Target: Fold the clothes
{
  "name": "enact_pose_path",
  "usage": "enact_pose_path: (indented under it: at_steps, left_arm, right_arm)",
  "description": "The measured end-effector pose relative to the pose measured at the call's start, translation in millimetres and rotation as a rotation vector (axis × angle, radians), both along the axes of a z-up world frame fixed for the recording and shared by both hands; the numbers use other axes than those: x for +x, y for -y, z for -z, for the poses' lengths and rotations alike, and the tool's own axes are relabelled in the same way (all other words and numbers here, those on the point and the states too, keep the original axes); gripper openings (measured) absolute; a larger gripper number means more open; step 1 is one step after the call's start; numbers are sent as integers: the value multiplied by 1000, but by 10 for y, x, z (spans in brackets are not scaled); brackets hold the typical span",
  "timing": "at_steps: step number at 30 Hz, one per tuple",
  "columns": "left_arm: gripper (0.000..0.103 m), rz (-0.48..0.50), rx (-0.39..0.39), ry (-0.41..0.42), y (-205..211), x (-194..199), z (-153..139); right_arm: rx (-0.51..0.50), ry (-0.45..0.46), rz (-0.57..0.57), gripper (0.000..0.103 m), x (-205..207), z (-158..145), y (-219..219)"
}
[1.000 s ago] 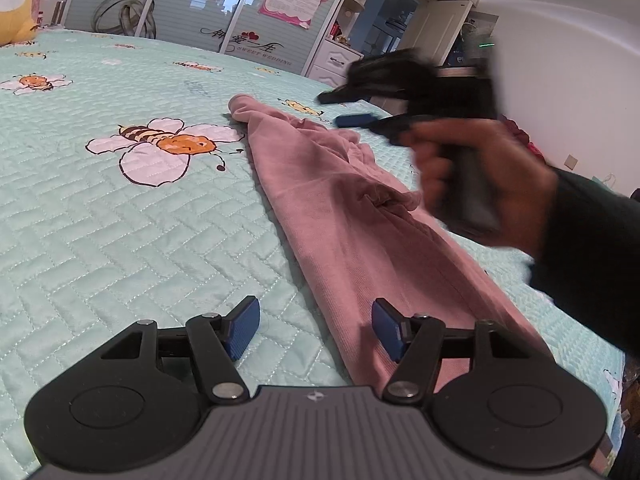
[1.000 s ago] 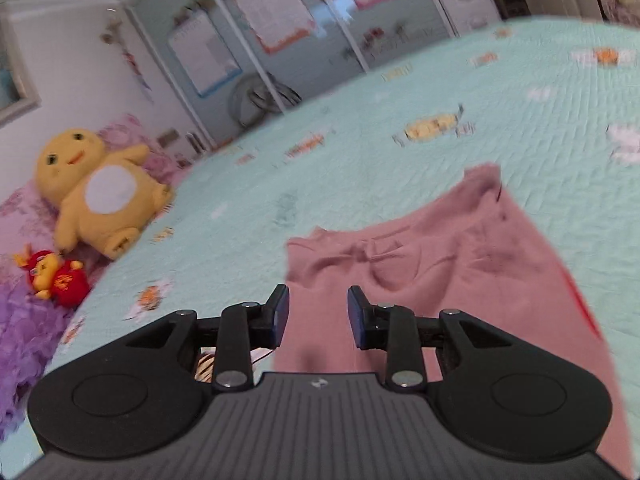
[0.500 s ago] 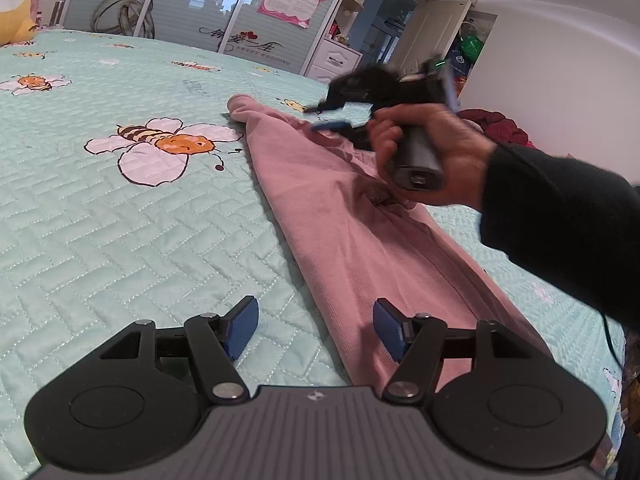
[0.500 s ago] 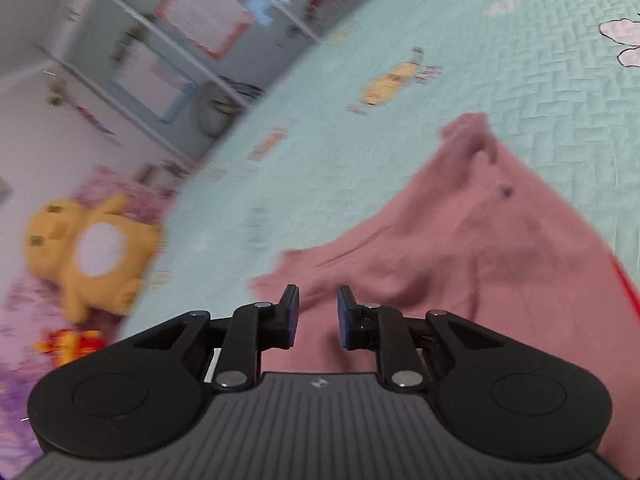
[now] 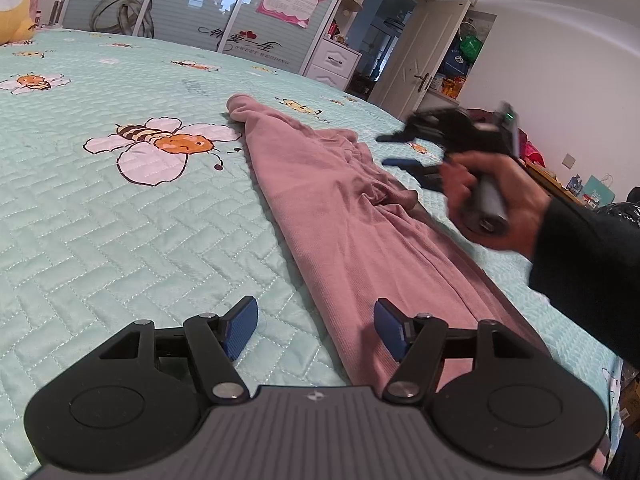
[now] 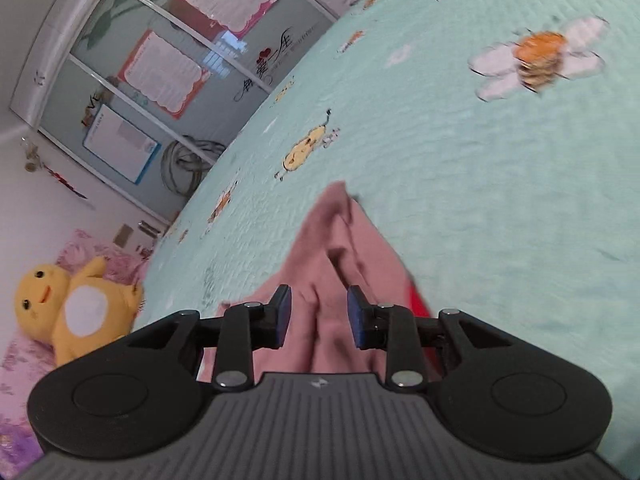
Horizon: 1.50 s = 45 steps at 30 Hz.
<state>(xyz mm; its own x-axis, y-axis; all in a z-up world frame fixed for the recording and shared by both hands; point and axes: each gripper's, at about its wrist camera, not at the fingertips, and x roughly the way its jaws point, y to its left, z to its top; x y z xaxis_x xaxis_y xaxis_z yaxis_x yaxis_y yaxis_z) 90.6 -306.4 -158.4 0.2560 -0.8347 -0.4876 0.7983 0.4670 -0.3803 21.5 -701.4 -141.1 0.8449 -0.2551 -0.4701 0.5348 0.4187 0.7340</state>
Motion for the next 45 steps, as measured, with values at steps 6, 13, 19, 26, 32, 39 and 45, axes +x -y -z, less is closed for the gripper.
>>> enact_pose_path:
  at_steps: [6,13,19,26,32,39,45]
  left_arm:
    - [69,2,0,0,5,1,-3]
    - [69,2,-1,-2,5,2,-2]
    - [69,2,-1,-2,10,1,-3]
    - [69,3,-1,-1,10,6,3]
    - [69,4,-1,-2,9,9,4]
    - [69,4,-3,-4,8,-1,5]
    - [69,3,-3,-4,2,-3,6]
  right_arm:
    - [59,47,-36,32,-439,65,-333]
    - [71,-5,-18,32,-458,137,-457]
    - [89,-6,2,30,-430,234,-394]
    - [39,2,-23,11,-480,180,-384]
    - [-7,-67,-57,17,-291,237,-315]
    - [-86,-57,-16,0,-422,119,-339]
    - [-94,-76,-43,12,-379,108,-355]
